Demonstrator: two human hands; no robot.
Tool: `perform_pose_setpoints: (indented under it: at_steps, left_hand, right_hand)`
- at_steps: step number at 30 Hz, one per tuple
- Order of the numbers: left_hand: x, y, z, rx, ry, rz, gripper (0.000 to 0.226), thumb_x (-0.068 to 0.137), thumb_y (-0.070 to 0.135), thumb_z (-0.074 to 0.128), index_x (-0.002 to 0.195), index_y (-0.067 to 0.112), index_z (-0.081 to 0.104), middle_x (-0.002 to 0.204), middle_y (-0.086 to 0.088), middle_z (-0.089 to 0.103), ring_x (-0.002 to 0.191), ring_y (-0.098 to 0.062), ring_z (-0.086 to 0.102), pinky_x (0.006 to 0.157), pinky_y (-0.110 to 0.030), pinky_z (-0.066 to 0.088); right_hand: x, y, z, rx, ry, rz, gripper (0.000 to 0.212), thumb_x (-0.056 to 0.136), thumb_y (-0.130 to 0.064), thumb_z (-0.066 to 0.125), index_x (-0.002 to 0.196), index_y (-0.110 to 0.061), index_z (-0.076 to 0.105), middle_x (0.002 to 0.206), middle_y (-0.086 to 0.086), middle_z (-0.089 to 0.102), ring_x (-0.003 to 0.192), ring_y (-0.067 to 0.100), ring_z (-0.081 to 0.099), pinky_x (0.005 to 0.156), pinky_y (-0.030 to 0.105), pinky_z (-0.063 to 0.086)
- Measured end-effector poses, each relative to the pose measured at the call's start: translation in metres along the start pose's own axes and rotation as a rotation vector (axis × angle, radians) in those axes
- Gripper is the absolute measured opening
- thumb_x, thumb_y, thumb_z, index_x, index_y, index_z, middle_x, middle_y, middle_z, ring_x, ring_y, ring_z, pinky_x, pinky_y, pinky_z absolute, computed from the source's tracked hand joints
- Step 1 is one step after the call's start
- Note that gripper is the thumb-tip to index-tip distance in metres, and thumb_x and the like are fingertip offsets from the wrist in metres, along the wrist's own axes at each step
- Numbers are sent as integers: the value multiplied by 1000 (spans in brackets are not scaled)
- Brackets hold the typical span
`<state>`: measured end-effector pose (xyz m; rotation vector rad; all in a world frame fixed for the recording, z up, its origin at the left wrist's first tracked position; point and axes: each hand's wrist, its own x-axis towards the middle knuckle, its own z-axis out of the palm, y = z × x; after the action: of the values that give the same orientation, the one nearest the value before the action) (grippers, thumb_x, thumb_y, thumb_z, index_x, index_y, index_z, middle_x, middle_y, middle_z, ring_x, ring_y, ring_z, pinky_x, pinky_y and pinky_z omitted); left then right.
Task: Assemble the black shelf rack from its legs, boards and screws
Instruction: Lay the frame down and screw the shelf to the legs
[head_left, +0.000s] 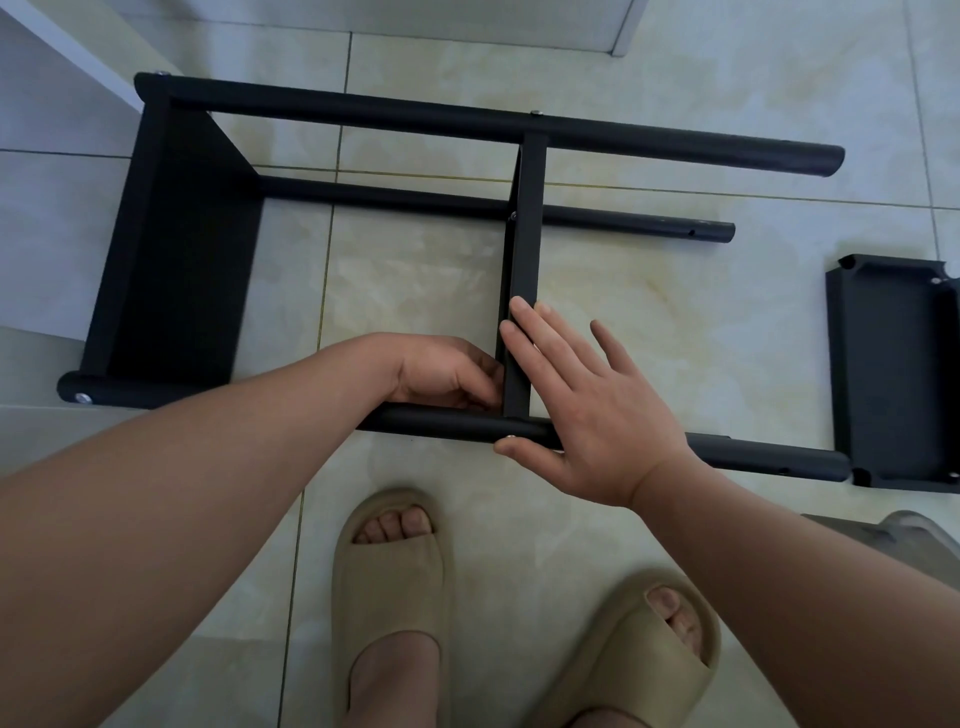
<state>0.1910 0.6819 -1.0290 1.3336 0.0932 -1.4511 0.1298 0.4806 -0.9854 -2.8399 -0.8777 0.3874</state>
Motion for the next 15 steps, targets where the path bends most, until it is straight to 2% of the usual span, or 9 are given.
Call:
perform_pose_setpoints:
  at_steps: [3, 6, 8, 9, 11, 15]
  left_hand:
    - [-1, 2, 0, -72, -51, 1, 22, 90, -11, 48, 95, 4, 63, 78, -8, 71, 70, -17, 70, 68, -27, 56]
    - [-1, 4, 1, -97, -67, -35, 21, 78, 5, 56, 98, 6, 62, 80, -5, 68, 72, -16, 67, 75, -30, 51]
    - [-1, 4, 1, -31, -62, -44, 16, 79, 11, 58, 93, 9, 65, 79, -3, 69, 74, -14, 66, 75, -28, 50]
    - [-1, 3, 1, 4, -50, -36, 11, 84, 8, 57, 91, 10, 66, 78, -2, 70, 72, -13, 67, 71, -26, 52]
    - [0, 2, 1, 27, -12, -23, 18, 92, -1, 52, 88, 9, 67, 77, -4, 71, 70, -14, 68, 66, -23, 54]
    - [0, 1, -1, 15, -1, -14, 21, 93, -6, 49, 90, 6, 66, 80, -10, 68, 72, -19, 67, 72, -27, 54]
  right_hand:
    - [0, 0, 0, 3, -2, 0, 92, 93, -73, 31, 163, -14, 15, 171, 0, 1, 157, 20, 6, 122, 57, 22]
    - [0, 0, 0, 3, -5, 2, 93, 93, -73, 32, 163, -14, 15, 171, 0, 1, 157, 20, 6, 121, 57, 23]
    - [0, 0, 0, 6, -8, 3, 93, 93, -73, 31, 163, -14, 15, 171, 0, 1, 157, 20, 5, 121, 57, 23]
    - [0, 0, -1, 5, -10, 4, 92, 93, -73, 31, 163, -14, 15, 171, 0, 1, 157, 20, 5, 121, 57, 23]
    - [0, 0, -1, 2, -12, 5, 92, 93, -73, 30, 163, -14, 14, 171, 0, 1, 157, 20, 5, 121, 57, 22]
    - [0, 0, -1, 1, -18, 3, 92, 93, -74, 29, 163, -15, 13, 171, -1, 0, 157, 19, 4, 122, 56, 21]
